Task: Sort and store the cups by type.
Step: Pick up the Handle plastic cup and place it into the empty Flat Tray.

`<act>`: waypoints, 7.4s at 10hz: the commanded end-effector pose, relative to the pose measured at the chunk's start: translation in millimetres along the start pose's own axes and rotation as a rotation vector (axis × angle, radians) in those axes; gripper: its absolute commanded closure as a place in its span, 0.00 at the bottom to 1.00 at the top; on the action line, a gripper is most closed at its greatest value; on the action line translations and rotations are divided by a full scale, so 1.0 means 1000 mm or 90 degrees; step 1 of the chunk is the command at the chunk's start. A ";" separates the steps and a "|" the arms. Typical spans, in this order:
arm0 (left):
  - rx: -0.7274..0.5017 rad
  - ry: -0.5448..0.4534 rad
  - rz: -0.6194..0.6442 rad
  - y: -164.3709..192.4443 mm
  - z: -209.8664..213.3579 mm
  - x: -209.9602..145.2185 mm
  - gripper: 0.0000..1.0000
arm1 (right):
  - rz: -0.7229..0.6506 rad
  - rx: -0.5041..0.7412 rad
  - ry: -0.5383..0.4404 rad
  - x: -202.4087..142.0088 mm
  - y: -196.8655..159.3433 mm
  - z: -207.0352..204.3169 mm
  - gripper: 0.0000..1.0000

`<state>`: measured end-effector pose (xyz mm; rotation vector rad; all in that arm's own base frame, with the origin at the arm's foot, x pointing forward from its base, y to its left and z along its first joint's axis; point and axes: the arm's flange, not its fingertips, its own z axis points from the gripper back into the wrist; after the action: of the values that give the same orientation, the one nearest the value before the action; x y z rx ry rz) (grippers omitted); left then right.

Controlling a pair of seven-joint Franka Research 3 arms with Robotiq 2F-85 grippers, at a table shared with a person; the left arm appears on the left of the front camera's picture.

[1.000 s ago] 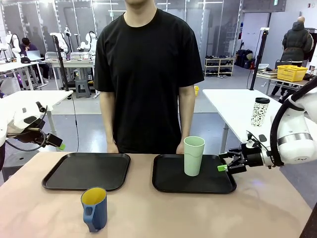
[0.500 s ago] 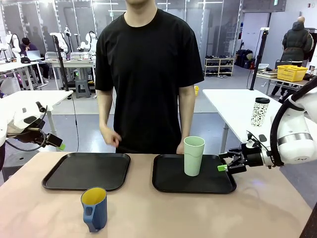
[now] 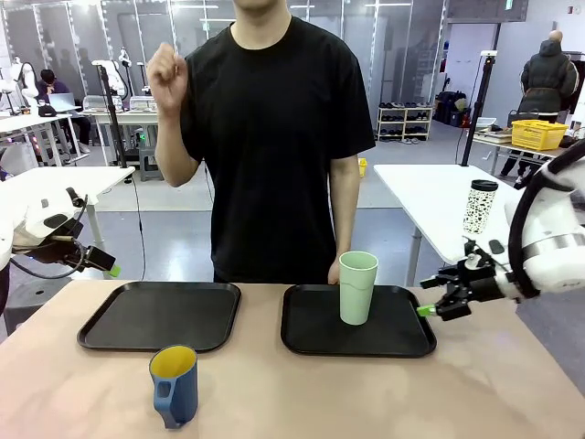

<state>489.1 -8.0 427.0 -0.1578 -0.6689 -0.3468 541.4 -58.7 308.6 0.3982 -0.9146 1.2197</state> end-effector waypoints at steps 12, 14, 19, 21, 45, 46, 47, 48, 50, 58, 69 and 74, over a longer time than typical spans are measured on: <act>0.000 -0.002 -0.002 -0.001 0.003 0.000 0.00 | 0.122 0.045 0.386 0.069 0.081 0.083 0.00; 0.000 0.000 0.000 0.000 0.000 0.000 0.00 | 0.122 0.045 0.386 0.069 0.081 0.083 0.00; -0.031 0.150 -0.445 0.011 0.008 -0.029 0.00 | 0.122 0.045 0.386 0.069 0.081 0.083 0.00; -0.093 0.279 -0.568 0.015 0.018 -0.045 0.00 | 0.122 0.045 0.386 0.069 0.081 0.083 0.00; -0.641 -0.147 -0.487 0.008 -0.046 -0.161 0.00 | 0.122 0.045 0.386 0.069 0.081 0.083 0.00; -0.656 -0.189 -0.455 0.010 -0.054 -0.165 0.00 | 0.122 0.045 0.386 0.069 0.081 0.083 0.00; -0.668 -0.241 -0.432 0.011 -0.059 -0.166 0.00 | 0.122 0.045 0.386 0.069 0.081 0.083 0.00; -0.698 -0.273 -0.400 0.010 -0.062 -0.168 0.00 | 0.122 0.045 0.386 0.069 0.081 0.083 0.00; -0.693 -0.290 -0.377 0.007 -0.065 -0.166 0.00 | 0.122 0.045 0.386 0.069 0.081 0.083 0.00; -0.694 -0.252 -0.405 -0.017 -0.087 -0.171 0.00 | 0.122 0.045 0.386 0.069 0.081 0.083 0.00; -0.731 -0.307 -0.423 -0.089 -0.139 -0.190 0.00 | 0.122 0.045 0.386 0.069 0.081 0.083 0.00; -0.734 -0.338 -0.409 -0.101 -0.140 -0.190 0.00 | 0.122 0.045 0.386 0.069 0.081 0.083 0.00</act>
<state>399.4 -81.3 206.9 -1.1853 -0.9042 -1.3238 441.1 -47.0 396.4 -0.0015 -0.3951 1.4508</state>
